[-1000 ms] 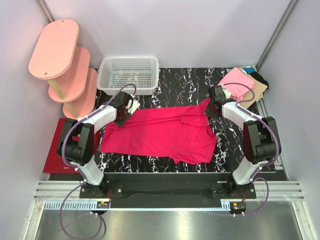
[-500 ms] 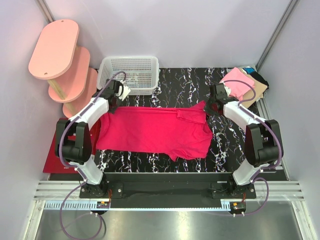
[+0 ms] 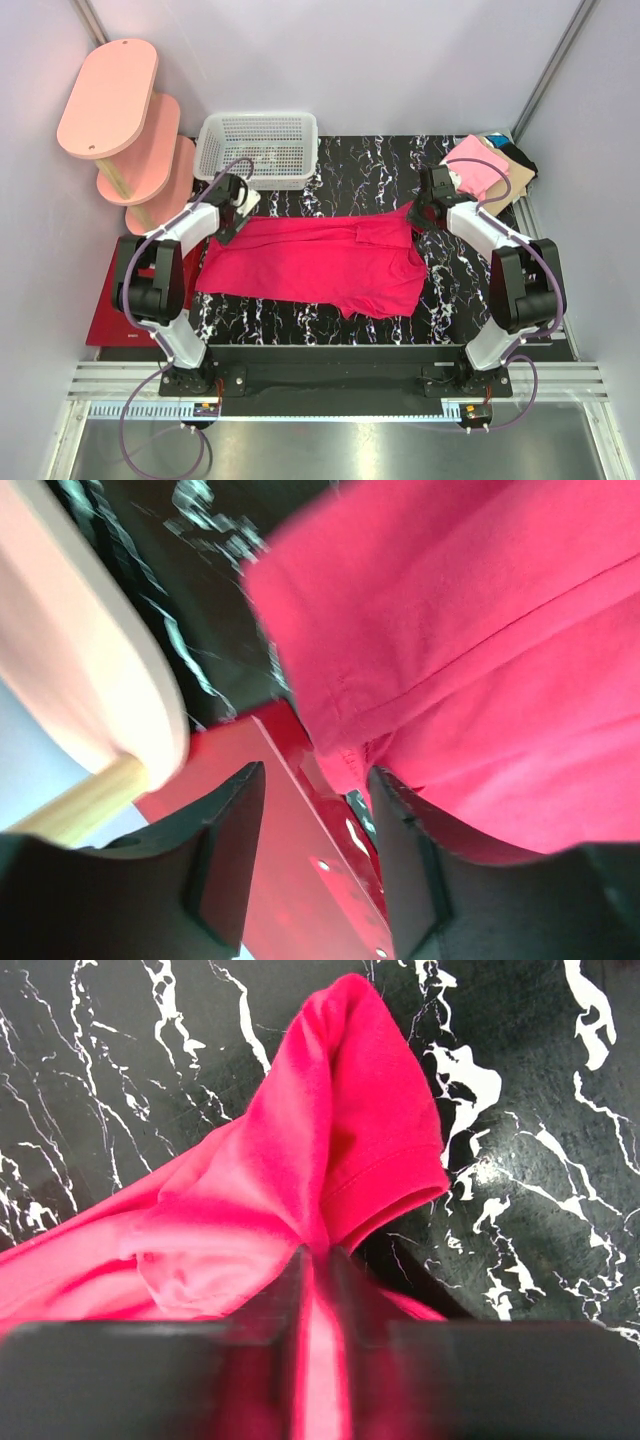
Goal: Fold and stack the t-shirts
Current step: Flatten out the tshirt
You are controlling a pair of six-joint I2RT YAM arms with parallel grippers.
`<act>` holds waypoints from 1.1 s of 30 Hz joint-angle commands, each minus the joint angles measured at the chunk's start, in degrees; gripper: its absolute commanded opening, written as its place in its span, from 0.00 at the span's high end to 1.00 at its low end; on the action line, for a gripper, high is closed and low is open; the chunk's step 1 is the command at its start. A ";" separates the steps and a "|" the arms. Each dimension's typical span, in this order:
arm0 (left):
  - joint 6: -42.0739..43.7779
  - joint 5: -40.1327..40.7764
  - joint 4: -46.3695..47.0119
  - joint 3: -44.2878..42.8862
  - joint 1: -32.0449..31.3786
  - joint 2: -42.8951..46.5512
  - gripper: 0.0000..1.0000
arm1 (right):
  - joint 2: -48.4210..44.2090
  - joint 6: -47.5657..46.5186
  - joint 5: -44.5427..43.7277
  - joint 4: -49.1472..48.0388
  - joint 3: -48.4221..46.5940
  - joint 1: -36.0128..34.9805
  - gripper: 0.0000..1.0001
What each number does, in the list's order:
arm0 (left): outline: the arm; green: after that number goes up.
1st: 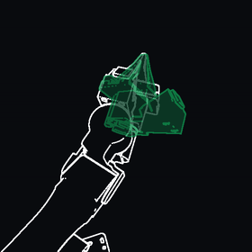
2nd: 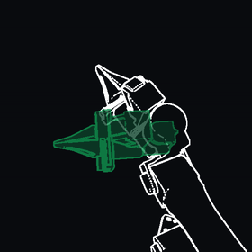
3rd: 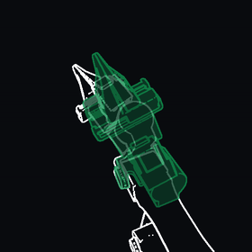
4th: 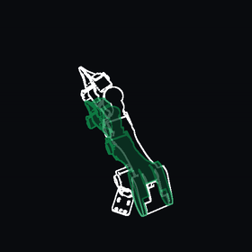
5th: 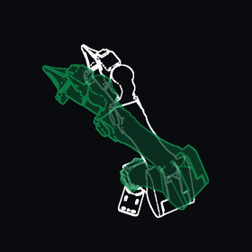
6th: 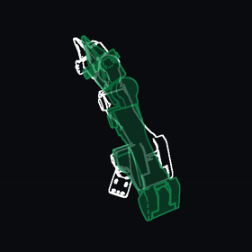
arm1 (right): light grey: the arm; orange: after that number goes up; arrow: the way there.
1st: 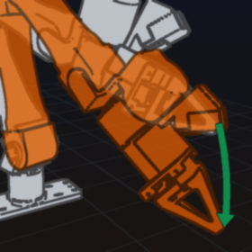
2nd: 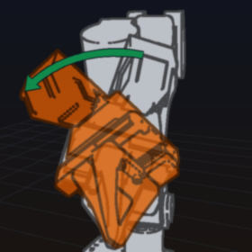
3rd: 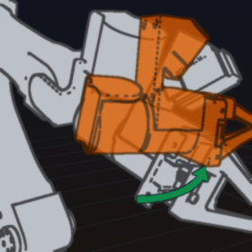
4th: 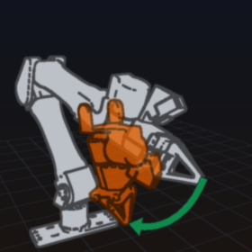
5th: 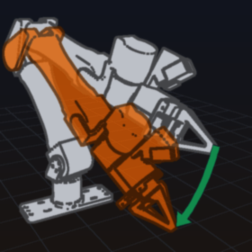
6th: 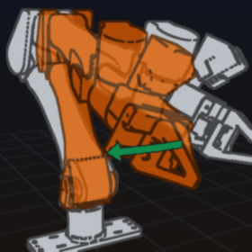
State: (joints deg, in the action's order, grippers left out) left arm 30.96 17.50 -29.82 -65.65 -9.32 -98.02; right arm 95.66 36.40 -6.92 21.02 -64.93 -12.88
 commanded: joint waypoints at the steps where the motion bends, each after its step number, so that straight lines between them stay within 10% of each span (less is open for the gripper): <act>1: 0.41 3.59 4.42 3.06 0.62 1.95 0.44 | 0.67 -1.42 -2.56 -1.50 -1.87 0.49 0.41; 8: 0.59 9.03 8.90 3.42 2.11 10.72 0.42 | -6.17 -3.88 -8.29 -0.10 -1.79 0.40 0.15; 20: -5.99 -2.72 -7.42 9.39 -13.52 23.66 0.44 | -22.35 1.12 12.01 5.17 12.79 -9.25 0.28; 33: -6.09 -0.18 -3.75 17.83 -12.74 17.51 0.51 | -17.44 3.67 16.23 8.34 19.75 -12.69 0.32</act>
State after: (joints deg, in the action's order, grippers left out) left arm 25.58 16.73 -35.42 -48.14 -22.63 -79.90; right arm 77.06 39.20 6.90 28.86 -45.08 -24.73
